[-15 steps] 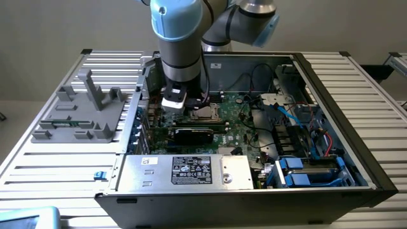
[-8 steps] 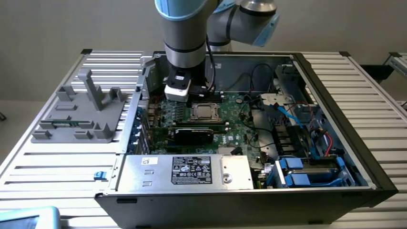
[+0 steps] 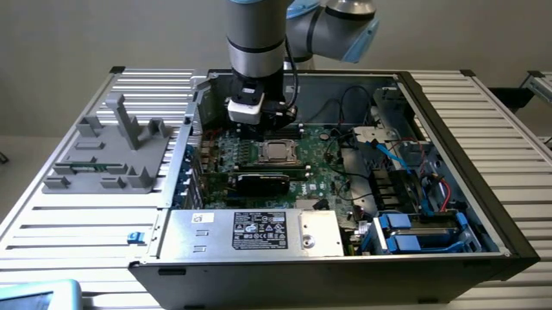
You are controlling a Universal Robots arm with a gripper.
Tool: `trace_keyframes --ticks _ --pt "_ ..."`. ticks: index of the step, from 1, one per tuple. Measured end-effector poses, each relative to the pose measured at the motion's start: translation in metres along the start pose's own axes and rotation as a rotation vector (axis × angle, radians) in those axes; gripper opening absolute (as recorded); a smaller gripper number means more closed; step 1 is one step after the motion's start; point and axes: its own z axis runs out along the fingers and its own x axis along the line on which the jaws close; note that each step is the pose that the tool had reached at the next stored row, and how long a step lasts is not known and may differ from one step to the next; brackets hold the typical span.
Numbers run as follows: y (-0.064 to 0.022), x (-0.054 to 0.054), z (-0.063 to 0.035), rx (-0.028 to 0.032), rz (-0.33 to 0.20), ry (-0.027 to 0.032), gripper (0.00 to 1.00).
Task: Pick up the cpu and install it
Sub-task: 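Install the second cpu locking lever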
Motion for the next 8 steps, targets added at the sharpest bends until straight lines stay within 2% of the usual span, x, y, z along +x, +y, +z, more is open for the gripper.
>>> trace_keyframes --ticks 4,6,7,8 --pt "-0.0080 -0.002 -0.0020 -0.0573 -0.002 0.0148 0.11" --pt "-0.0126 -0.003 -0.0039 -0.0798 -0.002 0.0207 0.11" --pt "-0.0146 -0.003 -0.0053 -0.0894 -0.003 0.0231 0.11" --pt "-0.0164 -0.003 -0.0071 -0.0965 -0.003 0.0250 0.11"
